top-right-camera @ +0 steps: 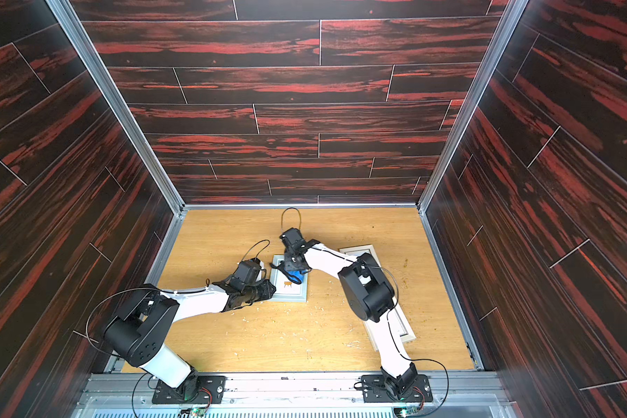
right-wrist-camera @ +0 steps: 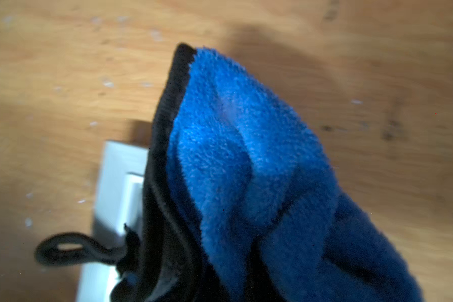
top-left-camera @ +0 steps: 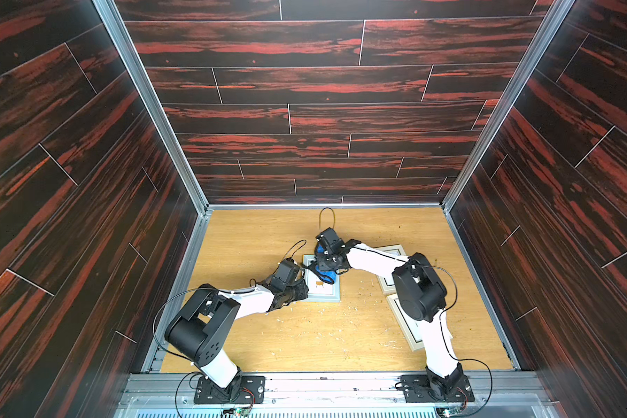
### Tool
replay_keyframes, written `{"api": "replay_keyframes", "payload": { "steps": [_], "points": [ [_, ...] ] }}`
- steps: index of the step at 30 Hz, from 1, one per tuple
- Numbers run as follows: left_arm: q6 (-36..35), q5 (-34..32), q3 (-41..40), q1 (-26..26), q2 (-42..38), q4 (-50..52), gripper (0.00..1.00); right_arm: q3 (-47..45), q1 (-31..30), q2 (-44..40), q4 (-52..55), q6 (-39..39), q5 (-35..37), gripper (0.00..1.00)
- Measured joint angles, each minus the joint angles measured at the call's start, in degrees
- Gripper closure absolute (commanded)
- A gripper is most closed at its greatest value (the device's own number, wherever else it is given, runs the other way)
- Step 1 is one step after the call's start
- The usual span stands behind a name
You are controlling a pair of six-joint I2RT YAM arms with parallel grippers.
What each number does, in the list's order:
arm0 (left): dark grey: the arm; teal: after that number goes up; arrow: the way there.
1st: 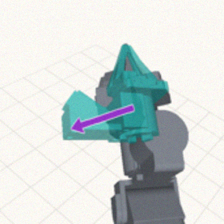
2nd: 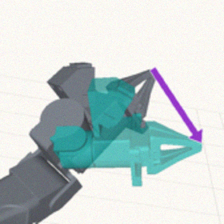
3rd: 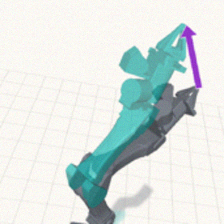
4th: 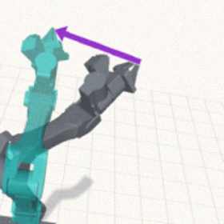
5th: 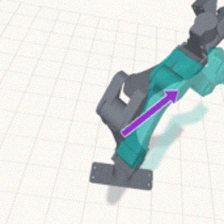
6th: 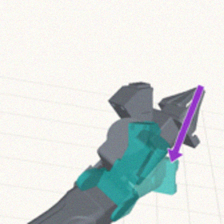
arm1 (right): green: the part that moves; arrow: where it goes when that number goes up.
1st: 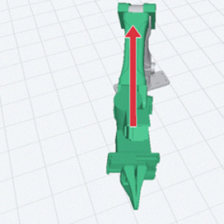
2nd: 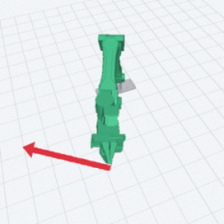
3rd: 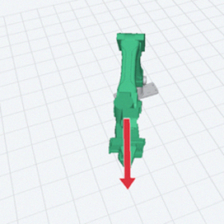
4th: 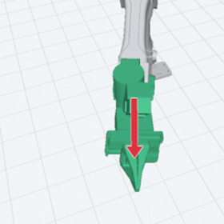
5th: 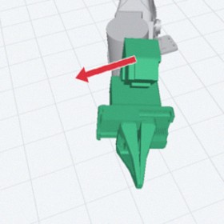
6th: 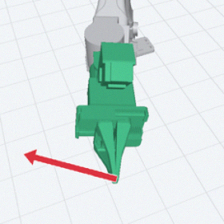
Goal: Wipe the picture frame with a cloth
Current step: Wipe the dirt from the picture frame.
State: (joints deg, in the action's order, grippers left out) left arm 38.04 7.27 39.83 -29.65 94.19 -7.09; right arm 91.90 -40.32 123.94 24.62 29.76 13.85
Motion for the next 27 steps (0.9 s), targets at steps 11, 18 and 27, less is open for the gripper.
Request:
{"api": "replay_keyframes", "payload": {
  "steps": [11,18,27],
  "points": [
    [-0.02,-0.24,0.37,-0.07,0.24,0.33,0.71,11.1,-4.96,5.86,2.84,0.63,2.03,1.0],
    [0.04,-0.59,-0.28,-0.2,0.04,-0.61,0.71,6.71,-1.27,3.96,3.19,0.63,2.27,1.0],
    [0.42,-1.22,-0.61,-0.26,-0.24,-0.7,0.71,12.83,-4.13,7.98,3.39,1.55,1.03,1.0]
  ]
}}
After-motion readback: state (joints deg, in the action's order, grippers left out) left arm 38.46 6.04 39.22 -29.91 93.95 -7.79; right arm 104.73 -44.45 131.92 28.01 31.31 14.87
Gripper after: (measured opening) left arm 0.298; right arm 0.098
